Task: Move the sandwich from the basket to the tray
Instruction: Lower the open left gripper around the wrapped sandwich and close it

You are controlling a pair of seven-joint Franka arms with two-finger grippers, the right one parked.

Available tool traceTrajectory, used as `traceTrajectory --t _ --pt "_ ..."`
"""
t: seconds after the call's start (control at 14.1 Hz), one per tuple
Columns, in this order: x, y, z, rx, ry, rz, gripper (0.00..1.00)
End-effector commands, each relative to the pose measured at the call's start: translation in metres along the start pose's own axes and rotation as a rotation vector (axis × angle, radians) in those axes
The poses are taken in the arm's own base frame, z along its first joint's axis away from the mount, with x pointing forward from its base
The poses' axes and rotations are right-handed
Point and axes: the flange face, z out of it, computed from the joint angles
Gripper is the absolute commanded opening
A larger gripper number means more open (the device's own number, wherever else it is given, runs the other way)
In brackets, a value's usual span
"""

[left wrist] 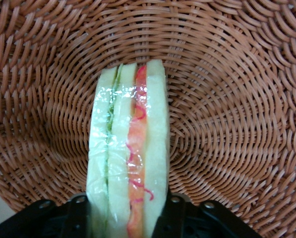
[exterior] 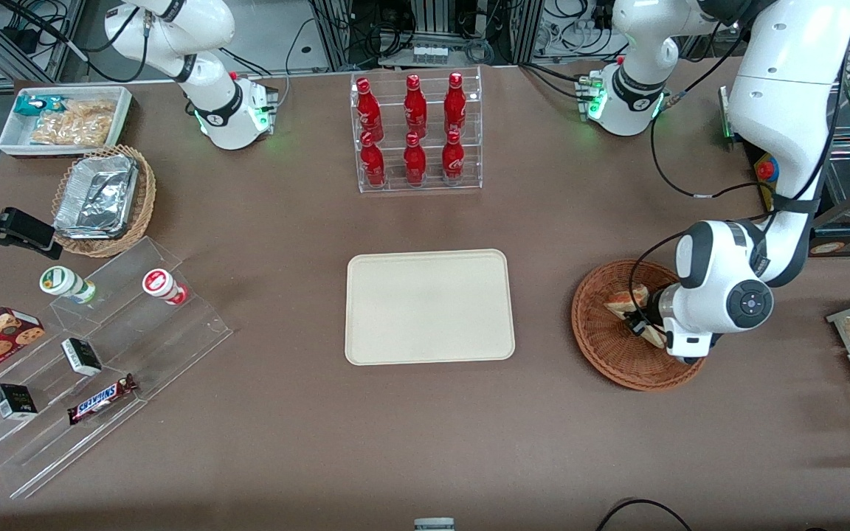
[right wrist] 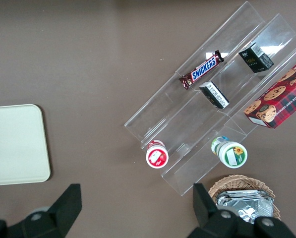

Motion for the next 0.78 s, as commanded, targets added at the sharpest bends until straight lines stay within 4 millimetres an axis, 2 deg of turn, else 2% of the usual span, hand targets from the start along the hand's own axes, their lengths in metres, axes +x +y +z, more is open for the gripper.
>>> traceTrajectory --t 0.0,0.57,0.71 --pt "-0.002 0.001 -0.002 -0.015 0.002 -0.015 0.16" --pt "-0.002 0.003 -0.006 -0.018 0.007 -0.011 0.12" --pt "0.001 0.007 -0.022 -0.036 0.023 -0.008 0.12"
